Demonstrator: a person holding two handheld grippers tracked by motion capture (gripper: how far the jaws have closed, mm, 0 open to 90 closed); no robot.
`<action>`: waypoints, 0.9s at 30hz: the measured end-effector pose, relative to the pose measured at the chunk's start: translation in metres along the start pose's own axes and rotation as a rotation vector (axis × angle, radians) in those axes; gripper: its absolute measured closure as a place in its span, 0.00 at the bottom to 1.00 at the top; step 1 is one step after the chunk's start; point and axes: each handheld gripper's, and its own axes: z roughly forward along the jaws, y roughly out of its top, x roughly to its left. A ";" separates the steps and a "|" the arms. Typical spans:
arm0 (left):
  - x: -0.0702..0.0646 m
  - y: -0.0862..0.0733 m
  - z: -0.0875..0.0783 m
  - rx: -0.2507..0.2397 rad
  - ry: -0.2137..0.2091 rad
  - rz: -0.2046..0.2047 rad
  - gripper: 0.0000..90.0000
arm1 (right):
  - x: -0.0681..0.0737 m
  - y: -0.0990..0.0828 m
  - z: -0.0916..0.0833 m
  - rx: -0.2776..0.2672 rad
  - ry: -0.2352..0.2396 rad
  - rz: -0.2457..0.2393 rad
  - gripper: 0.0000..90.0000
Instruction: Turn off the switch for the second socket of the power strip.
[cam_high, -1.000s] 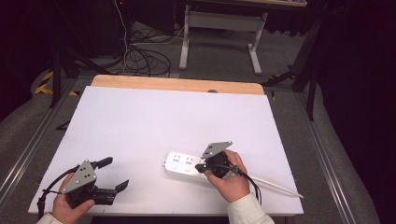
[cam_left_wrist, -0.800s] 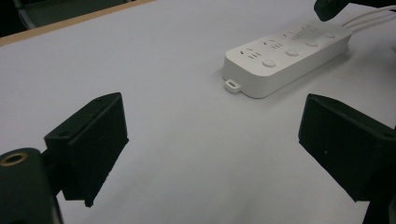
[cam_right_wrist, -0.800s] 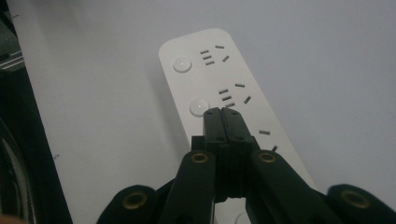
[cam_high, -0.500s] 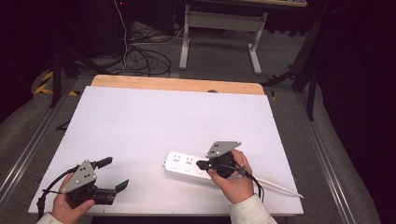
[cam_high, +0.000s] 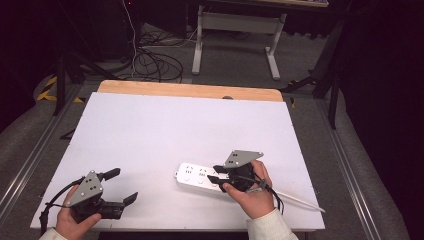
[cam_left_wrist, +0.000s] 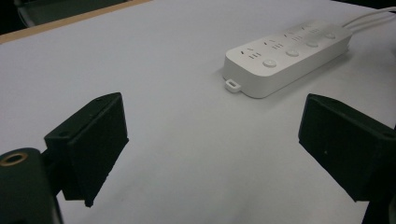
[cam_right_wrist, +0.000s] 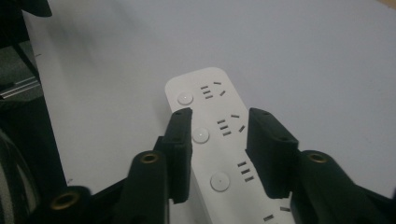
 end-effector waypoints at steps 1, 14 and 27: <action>0.000 0.000 0.000 -0.003 -0.001 -0.002 0.10 | 0.000 0.000 -0.001 -0.008 -0.003 0.001 0.62; 0.000 0.001 -0.003 0.002 -0.008 0.000 0.10 | -0.007 -0.005 -0.020 -0.111 -0.055 0.011 0.29; 0.000 0.002 -0.006 -0.006 -0.011 -0.009 0.10 | -0.017 -0.030 -0.038 -0.184 -0.033 0.030 0.12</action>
